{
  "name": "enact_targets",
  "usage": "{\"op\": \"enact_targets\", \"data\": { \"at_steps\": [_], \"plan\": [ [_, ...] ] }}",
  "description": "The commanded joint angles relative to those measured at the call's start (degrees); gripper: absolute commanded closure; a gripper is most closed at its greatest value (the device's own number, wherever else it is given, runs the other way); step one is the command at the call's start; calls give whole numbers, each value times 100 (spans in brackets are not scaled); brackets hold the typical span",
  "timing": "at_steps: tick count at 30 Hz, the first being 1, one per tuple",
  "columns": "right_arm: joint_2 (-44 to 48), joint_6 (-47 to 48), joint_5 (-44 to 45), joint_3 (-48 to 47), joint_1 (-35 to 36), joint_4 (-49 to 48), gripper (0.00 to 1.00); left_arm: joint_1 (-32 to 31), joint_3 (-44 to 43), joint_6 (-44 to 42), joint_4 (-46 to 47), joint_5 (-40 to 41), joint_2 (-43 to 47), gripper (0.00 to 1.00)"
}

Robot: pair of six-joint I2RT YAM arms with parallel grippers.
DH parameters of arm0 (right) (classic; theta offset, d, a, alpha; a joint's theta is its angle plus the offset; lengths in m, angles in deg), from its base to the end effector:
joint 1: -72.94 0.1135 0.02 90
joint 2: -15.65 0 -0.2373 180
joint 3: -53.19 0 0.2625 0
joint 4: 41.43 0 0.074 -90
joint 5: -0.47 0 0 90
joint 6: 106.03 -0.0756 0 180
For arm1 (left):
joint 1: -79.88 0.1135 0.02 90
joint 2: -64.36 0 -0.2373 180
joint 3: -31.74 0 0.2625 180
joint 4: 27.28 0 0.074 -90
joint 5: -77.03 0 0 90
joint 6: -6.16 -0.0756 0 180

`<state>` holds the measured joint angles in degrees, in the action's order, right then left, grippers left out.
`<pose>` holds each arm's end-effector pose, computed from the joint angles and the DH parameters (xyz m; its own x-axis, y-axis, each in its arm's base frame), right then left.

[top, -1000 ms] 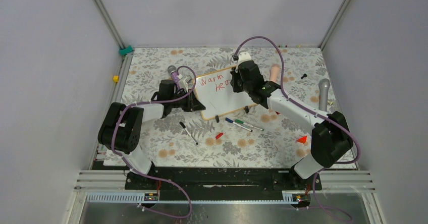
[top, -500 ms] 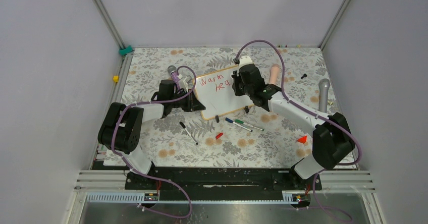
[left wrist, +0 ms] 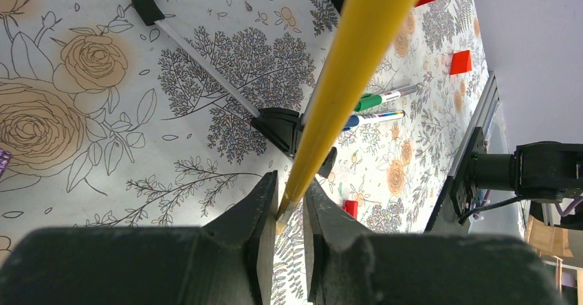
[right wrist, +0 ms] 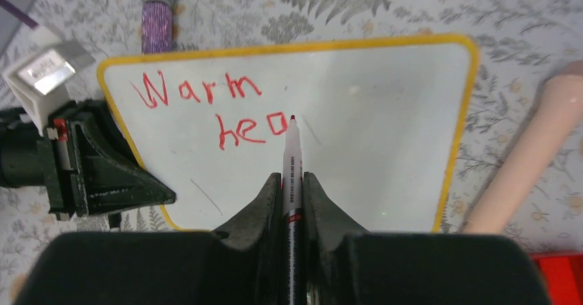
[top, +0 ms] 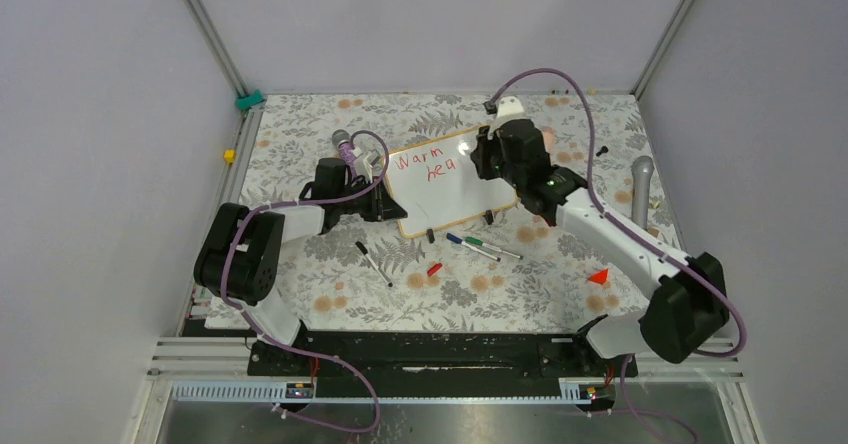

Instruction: Write a sentence on the whiteboard

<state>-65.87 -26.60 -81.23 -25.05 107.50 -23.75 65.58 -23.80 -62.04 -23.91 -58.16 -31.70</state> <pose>0.3241 0.2100 0.2800 -0.3722 -0.0360 -0.9275 -0.3886 0.9135 0.1205 0.3221 -0.1374 0.1021 -0.8115 -0.0632 -0.5809 0.4531 0.5598 -0.6938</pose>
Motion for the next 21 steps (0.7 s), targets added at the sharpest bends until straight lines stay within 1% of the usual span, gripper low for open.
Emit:
{"op": "enact_targets", "data": {
  "at_steps": [1,7,12,15,18,21],
  "plan": [
    [492,-120,29,78,-434,-134,100,-36,-57,-141,-287,406,30,100],
    [601,-754,-148,320,-1249,-182,100,-34,-52,-132,-269,422,28,100],
    [648,-1083,-458,373,-1812,-150,100,-35,-39,-159,-269,424,60,100],
    [681,-1287,-430,433,-2149,-157,100,-36,-54,-150,-260,375,7,100],
    [614,-1419,-196,446,-2444,-160,100,-30,-67,-141,-260,374,-6,100],
    [355,-1504,-142,399,-2745,-183,100,-33,-74,-149,-268,372,10,100]
  ]
}}
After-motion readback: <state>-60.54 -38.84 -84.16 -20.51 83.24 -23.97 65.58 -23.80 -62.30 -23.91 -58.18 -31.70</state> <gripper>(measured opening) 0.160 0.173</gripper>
